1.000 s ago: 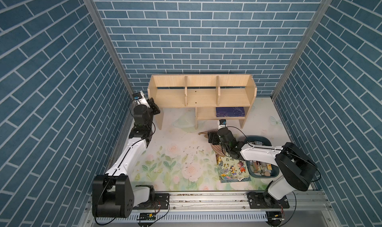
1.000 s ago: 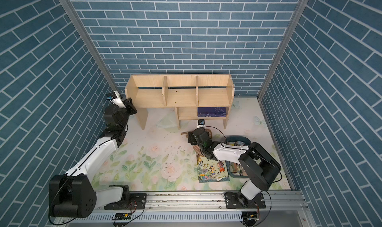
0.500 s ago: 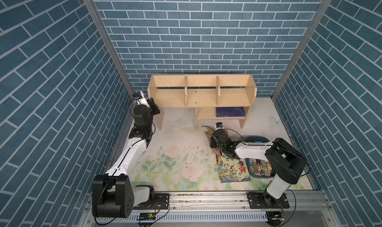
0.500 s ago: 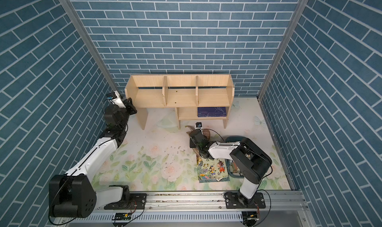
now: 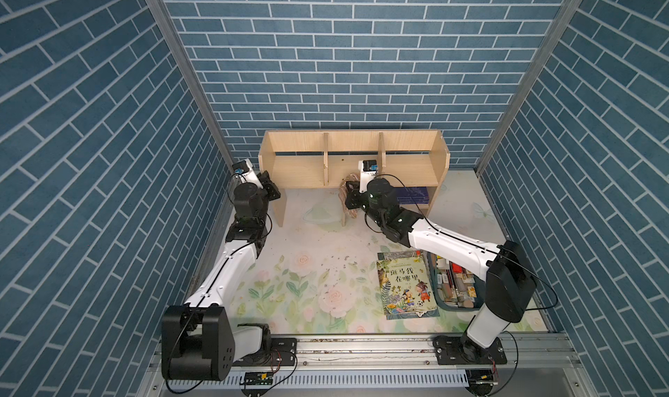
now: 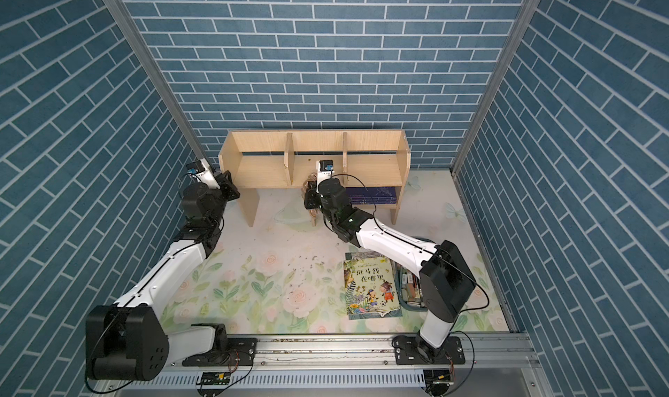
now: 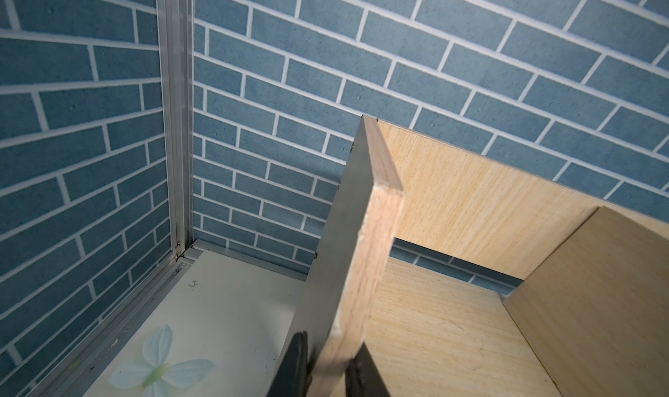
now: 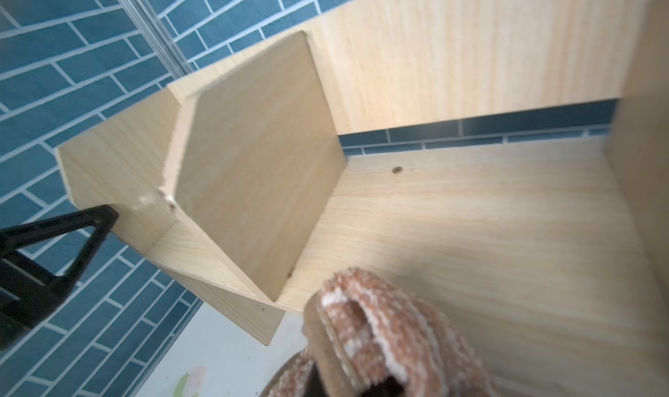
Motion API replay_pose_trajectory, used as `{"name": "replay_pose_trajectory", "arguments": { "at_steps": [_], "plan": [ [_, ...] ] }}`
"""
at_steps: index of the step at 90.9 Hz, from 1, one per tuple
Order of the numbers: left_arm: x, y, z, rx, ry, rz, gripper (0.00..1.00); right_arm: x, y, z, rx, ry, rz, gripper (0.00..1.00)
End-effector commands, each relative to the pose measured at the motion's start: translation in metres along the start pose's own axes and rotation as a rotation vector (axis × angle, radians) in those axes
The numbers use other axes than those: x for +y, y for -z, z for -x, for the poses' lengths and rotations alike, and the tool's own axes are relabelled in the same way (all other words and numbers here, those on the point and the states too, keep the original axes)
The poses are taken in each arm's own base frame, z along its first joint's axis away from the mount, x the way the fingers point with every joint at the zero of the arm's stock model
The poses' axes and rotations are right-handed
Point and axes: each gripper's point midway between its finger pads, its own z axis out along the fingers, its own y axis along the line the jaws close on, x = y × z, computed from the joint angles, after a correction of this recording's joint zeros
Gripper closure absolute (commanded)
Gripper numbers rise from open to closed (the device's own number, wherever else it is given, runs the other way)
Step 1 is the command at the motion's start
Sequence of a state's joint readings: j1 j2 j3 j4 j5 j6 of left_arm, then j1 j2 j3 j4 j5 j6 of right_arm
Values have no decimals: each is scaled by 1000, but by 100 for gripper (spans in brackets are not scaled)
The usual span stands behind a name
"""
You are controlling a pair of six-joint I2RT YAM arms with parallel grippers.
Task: Wipe the bookshelf clean with a cloth
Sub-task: Wipe the dust from the shelf.
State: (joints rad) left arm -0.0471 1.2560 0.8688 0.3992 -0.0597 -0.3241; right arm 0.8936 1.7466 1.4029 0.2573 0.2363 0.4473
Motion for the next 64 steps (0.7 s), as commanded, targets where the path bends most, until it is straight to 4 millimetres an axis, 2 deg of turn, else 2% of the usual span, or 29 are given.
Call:
{"name": "replay_pose_trajectory", "arguments": {
  "at_steps": [1, 20, 24, 27, 31, 39, 41, 44, 48, 52, 53, 64],
  "plan": [
    [-19, 3, -35, 127, 41, -89, 100, 49, -23, -16, 17, 41, 120, 100],
    [-22, 3, -33, 124, 46, -104, 100, 115, -72, -42, 58, 50, 234, 100],
    [-23, 4, -32, 122, 46, -107, 100, 122, -80, -46, 68, 50, 245, 100],
    [-22, 4, -32, 123, 46, -105, 100, 121, -91, -60, 94, 54, 235, 100],
    [-23, 5, -32, 123, 43, -104, 100, 120, -96, -64, 106, 58, 219, 100],
    [-23, 6, -31, 118, 41, -103, 100, 110, -90, -62, 99, 64, 186, 100],
    [-23, 6, -30, 116, 41, -104, 100, 103, -90, -67, 102, 67, 168, 100],
    [-23, 5, -31, 117, 41, -105, 100, 98, -81, -54, 84, 64, 155, 100],
    [-23, 5, -32, 122, 42, -106, 100, 87, -72, -47, 73, 61, 129, 100],
    [-23, 4, -33, 124, 41, -106, 100, 71, -63, -49, 71, 57, 102, 100],
    [-23, 4, -33, 124, 42, -106, 100, 68, -59, -43, 59, 52, 98, 100],
    [-22, 5, -31, 120, 38, -102, 100, 10, -14, -26, -2, 2, 13, 100]
  ]
}}
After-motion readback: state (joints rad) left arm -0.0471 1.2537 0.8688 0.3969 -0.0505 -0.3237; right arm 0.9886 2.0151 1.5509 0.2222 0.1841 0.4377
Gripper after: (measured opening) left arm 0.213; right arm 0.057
